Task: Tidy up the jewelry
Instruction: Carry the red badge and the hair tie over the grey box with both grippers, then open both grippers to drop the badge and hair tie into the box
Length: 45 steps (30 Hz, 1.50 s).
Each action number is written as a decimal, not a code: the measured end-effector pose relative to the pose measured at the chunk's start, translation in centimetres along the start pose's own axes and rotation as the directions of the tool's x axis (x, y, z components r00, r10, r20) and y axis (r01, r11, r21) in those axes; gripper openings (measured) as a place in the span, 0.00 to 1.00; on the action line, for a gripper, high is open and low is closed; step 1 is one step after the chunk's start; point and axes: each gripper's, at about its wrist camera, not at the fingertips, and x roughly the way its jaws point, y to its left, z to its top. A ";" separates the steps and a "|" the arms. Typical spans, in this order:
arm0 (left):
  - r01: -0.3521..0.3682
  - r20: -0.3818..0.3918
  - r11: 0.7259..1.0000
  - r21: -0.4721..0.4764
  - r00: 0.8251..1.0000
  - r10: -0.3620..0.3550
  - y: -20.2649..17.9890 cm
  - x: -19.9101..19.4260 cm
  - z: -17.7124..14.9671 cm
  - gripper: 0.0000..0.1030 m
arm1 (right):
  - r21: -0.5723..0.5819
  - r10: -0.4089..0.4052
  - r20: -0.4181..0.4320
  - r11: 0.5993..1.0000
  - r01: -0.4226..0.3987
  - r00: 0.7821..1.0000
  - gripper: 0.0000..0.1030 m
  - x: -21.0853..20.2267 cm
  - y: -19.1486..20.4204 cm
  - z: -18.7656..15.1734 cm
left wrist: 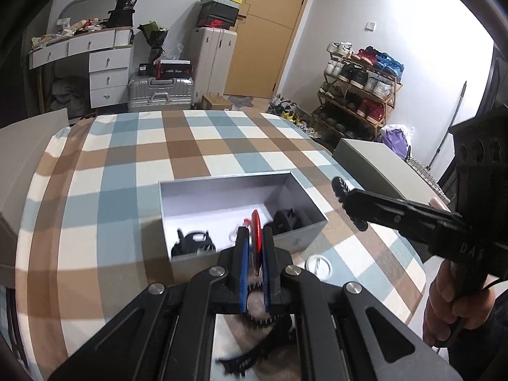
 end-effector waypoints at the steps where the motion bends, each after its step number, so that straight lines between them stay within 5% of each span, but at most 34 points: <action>1: 0.007 -0.008 1.000 -0.003 1.000 -0.007 0.1 0.5 0.4 0.03 | 0.009 0.010 0.002 1.000 -0.010 1.000 0.08 0.3 -0.2 0.4; 15: 0.022 -0.093 1.000 -0.017 0.995 -0.023 0.3 5.0 2.2 0.03 | 0.136 0.107 -0.069 0.986 -0.097 0.992 0.08 5.7 -4.7 2.4; 34: -0.044 -0.163 0.999 -0.018 0.986 0.040 0.7 7.3 2.9 0.04 | 0.115 0.068 -0.099 0.992 -0.056 0.993 0.11 7.6 -5.5 1.5; 37: -0.057 -0.169 0.998 -0.017 0.984 0.053 0.7 6.9 2.9 0.27 | 0.107 0.065 -0.081 0.993 -0.056 0.995 0.12 7.1 -5.5 1.6; 39: -0.068 -0.152 0.997 -0.026 0.986 0.063 0.7 6.4 2.9 0.59 | 0.101 0.056 -0.067 0.994 -0.049 0.996 0.14 6.4 -5.4 1.6; 45: -0.110 -0.144 0.994 -0.012 0.984 0.108 0.2 5.5 3.1 0.62 | 0.119 0.026 -0.038 0.993 -0.021 0.999 0.25 4.5 -5.5 1.3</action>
